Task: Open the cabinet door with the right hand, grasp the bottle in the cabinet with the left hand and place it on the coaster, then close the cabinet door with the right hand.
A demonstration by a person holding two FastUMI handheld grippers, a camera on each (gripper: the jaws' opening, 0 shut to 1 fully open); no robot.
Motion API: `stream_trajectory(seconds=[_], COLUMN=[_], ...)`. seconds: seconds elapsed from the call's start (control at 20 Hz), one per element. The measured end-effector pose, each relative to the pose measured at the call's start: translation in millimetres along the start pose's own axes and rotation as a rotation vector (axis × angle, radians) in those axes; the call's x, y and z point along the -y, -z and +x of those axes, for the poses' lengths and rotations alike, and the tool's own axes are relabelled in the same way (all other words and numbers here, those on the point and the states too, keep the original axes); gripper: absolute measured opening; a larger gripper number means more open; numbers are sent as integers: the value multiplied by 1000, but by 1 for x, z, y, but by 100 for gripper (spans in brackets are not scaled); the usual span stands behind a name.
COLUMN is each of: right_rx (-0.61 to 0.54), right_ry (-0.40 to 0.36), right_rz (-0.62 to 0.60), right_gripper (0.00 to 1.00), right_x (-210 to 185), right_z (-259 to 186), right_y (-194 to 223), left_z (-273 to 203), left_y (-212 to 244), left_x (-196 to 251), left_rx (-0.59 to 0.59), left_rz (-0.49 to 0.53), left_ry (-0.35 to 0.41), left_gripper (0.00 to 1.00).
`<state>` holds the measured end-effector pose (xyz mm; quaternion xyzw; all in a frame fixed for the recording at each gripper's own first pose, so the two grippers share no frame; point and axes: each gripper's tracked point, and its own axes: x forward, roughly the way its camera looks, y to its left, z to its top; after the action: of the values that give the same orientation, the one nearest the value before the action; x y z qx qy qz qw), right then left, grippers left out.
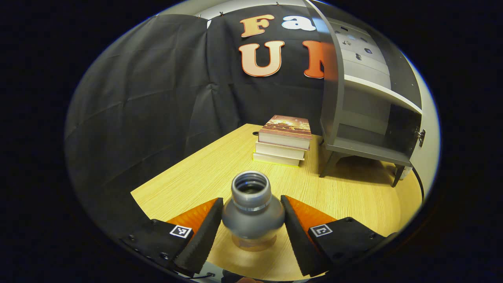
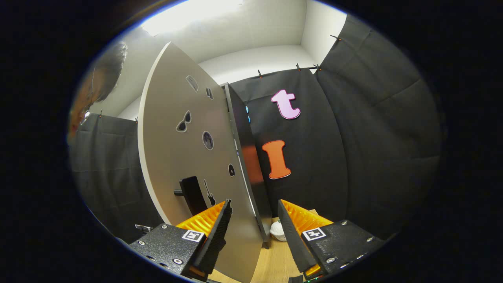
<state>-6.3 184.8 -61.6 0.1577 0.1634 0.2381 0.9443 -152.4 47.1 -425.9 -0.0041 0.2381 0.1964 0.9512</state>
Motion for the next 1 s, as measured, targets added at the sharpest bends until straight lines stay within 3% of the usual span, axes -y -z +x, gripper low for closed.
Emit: stream_trajectory(seconds=[0.05, 0.2, 0.4, 0.5, 0.75, 0.85, 1.0], right_rx=[4, 13, 31, 35, 57, 63, 16], right_ry=[-6, -3, -17, -18, -17, -30, -77], right_rz=[9, 13, 32, 29, 6, -1, -11], right_gripper=[80, 76, 80, 76, 76, 80, 76], right_x=[2, 8, 12, 15, 18, 16, 8], right_z=[-3, -3, -5, -8, -9, -11, -10], right_y=[1, 0, -2, 1, -4, -5, 6], left_z=[-1, -9, -25, -34, -61, -68, -74], left_y=[-1, -9, -29, -41, -84, -105, -139], left_x=[0, 0, 4, 5, -2, 2, 15], left_rx=[-1, 3, 31, 52, 110, 133, 170], left_rz=[7, 29, 76, 92, 79, 75, 88], left_ry=[-1, -9, -5, -1, -13, 11, 56], left_gripper=[94, 94, 93, 94, 93, 93, 93])
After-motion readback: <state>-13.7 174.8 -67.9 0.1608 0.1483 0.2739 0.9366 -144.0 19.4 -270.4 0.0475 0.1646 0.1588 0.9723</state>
